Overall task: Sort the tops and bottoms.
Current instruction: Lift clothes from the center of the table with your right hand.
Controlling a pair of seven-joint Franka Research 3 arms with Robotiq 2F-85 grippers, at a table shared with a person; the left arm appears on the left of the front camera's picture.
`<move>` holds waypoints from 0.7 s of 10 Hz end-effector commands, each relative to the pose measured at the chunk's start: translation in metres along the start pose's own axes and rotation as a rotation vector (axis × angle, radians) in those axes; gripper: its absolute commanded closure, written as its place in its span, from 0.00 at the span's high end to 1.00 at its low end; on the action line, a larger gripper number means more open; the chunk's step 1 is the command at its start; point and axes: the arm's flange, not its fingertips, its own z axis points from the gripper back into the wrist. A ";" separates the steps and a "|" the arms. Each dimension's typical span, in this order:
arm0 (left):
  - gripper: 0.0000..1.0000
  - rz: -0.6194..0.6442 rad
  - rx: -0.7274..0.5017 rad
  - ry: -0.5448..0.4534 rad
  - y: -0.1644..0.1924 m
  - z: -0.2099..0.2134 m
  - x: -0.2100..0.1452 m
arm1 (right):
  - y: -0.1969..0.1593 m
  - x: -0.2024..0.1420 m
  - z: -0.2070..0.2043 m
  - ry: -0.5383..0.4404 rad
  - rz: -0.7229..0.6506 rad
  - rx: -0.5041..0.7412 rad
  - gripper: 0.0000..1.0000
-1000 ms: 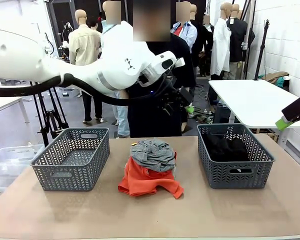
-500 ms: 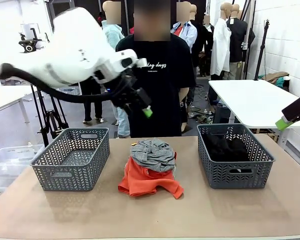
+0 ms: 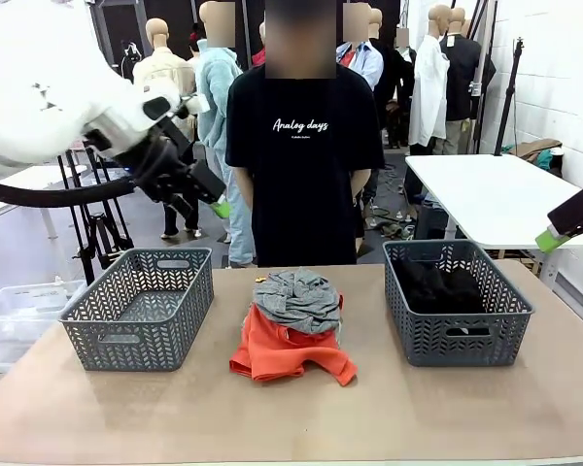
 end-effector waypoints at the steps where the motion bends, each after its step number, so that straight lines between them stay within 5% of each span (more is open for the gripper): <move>1: 1.00 0.018 0.038 -0.025 0.000 0.005 -0.018 | 0.000 -0.001 -0.002 0.010 0.006 -0.001 1.00; 7: 1.00 0.022 0.021 -0.021 0.003 0.013 -0.018 | 0.001 0.004 -0.003 0.009 -0.004 0.012 1.00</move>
